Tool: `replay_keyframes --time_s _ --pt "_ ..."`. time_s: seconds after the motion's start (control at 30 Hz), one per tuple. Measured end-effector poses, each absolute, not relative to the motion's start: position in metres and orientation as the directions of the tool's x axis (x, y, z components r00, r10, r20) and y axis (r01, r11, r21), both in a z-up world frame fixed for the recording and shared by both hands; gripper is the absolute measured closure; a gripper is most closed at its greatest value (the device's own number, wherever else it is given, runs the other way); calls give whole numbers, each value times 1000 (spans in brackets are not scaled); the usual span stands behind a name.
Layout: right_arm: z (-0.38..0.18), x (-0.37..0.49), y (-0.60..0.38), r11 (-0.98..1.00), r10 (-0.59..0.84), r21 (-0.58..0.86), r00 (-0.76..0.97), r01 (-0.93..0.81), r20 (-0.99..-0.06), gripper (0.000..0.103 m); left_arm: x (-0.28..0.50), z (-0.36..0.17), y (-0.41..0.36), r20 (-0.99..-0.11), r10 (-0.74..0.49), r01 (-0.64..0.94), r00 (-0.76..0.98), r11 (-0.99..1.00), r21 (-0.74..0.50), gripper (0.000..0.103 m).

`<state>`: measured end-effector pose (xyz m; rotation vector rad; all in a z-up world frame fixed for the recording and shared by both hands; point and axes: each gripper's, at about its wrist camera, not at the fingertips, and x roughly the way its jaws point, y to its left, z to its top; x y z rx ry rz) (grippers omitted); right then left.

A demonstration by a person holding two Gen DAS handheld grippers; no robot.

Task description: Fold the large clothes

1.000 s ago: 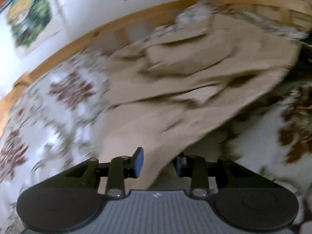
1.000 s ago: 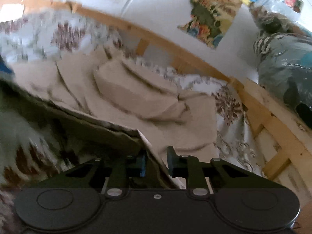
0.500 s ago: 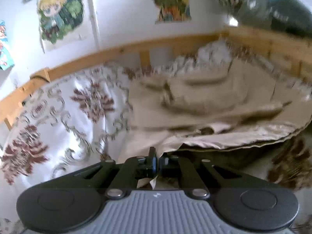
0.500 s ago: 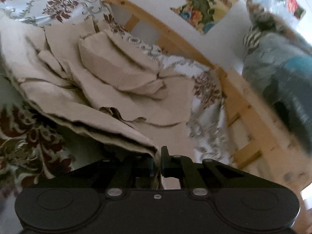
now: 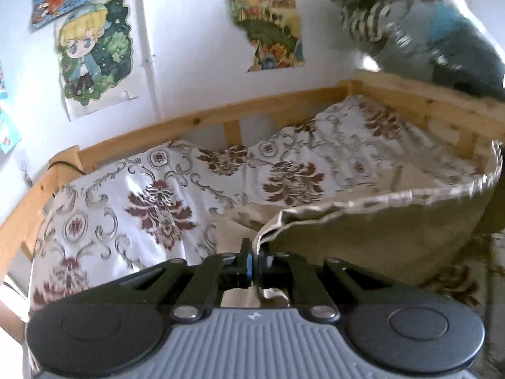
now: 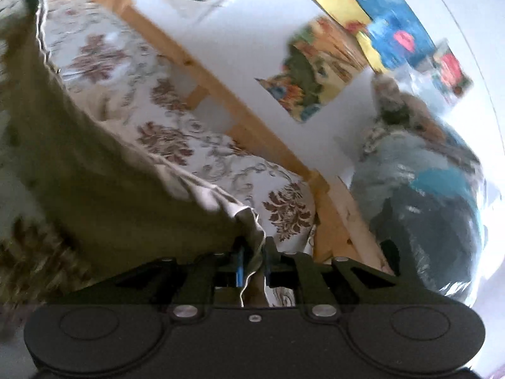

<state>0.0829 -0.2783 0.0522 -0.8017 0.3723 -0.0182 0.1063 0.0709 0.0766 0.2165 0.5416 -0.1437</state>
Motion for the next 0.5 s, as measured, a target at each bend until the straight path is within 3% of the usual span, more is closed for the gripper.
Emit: replay_keyframes --time_s 0.07,0.2,0.3,0.4,0.5 --pt "41 111 -280 713 -186 -697 938 -77 -294 84 136 71 55 -555 -46 169 831 971 171 100" --pt "30 141 -292 790 -227 -608 960 85 -161 36 197 50 24 -619 60 151 783 947 282 100" --pt "32 126 -311 894 -177 -423 984 148 -31 12 236 27 17 -644 106 166 758 923 348 100" --pt "21 123 -328 910 -195 -372 981 181 -1 7 262 -2 10 -665 152 171 731 903 394 100" --pt "2 134 -347 913 -242 -356 967 201 -75 6 285 -28 12 -702 191 147 687 909 391 100"
